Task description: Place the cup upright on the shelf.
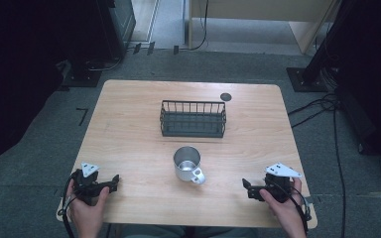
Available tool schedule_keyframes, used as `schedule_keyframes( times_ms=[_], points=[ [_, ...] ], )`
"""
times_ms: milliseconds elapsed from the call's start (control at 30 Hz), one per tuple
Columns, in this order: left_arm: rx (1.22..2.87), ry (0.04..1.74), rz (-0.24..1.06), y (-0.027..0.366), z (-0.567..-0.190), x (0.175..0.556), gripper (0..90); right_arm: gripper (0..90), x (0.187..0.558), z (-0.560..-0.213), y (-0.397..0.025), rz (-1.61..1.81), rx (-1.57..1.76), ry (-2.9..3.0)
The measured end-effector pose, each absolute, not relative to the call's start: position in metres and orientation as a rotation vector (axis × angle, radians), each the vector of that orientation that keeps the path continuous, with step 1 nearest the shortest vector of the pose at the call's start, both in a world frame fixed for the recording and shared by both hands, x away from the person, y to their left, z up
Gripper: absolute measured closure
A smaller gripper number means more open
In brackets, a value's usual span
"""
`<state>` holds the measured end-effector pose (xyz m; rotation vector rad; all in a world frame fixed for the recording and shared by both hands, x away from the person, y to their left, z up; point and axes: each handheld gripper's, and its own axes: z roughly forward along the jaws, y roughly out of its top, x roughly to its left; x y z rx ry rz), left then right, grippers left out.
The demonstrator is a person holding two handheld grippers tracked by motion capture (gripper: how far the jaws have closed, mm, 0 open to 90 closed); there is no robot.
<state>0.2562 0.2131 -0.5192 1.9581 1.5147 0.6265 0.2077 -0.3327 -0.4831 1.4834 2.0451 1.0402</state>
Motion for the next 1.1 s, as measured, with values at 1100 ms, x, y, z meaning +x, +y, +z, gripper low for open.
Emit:
schedule_keyframes(
  times_ms=[1100],
  points=[
    [1.958,1.515,0.626,0.213,-0.519,0.256,0.9,0.0,0.213,-0.463,-0.239,1.268,1.270,2.227]
  ],
)
